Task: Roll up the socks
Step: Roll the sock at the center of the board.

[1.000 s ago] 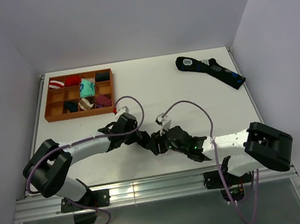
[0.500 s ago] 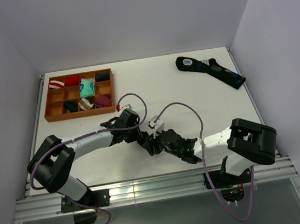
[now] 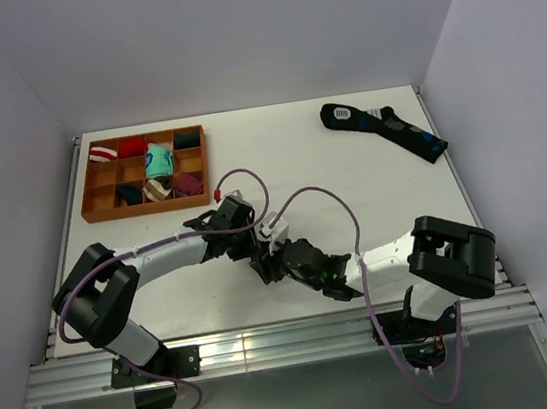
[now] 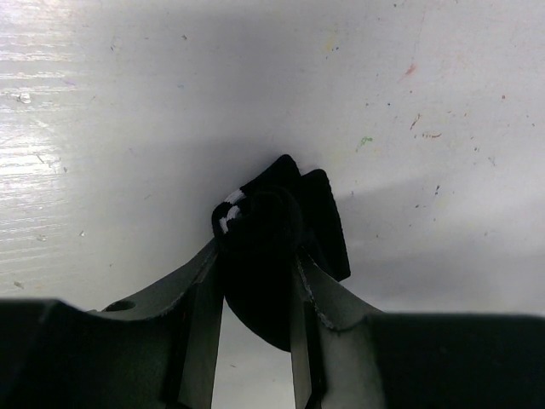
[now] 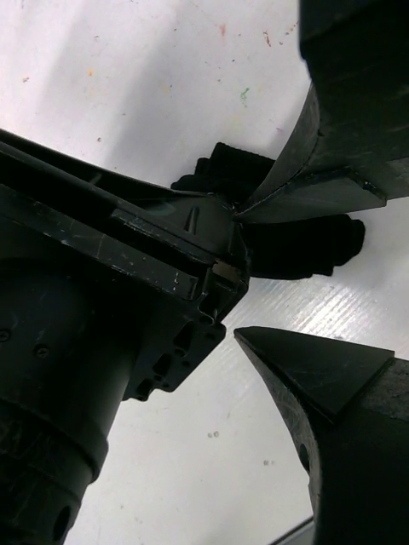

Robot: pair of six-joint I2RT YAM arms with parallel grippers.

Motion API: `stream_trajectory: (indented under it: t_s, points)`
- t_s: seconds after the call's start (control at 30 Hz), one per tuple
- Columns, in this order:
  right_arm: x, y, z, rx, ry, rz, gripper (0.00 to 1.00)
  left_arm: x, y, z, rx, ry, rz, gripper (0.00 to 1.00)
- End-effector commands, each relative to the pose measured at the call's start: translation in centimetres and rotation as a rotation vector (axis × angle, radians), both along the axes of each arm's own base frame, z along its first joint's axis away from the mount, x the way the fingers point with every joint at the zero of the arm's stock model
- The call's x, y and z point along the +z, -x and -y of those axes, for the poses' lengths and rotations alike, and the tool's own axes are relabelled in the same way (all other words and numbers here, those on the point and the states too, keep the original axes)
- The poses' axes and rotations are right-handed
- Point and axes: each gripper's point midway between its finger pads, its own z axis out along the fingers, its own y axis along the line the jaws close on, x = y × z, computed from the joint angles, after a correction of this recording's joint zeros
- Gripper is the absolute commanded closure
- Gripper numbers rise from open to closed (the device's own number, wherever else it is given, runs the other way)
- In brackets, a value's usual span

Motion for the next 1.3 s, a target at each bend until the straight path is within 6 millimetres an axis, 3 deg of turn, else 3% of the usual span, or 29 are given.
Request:
stream_trajectory:
  t_s: [0.0,0.5,0.87,1.27]
  points:
    - [0.7,-0.7,-0.8,-0.009,0.005,0.04,0.41,-2.2,2.4,-1.6,-0.045,-0.088,-0.111,0.99]
    - [-3.0,-0.2,-1.1,0.001,0.116,0.001,0.44,-2.4,2.2,-1.2,-0.052,-0.048,-0.154,0.98]
    - [-6.0,0.1,0.3,-0.037,0.242,-0.005,0.44,-2.0,2.8,-1.2,-0.074,-0.012,-0.208,0.98]
    - [-8.0,0.2,1.5,-0.08,0.367,0.017,0.43,-1.0,2.1,-2.0,-0.087,-0.02,-0.246,0.98]
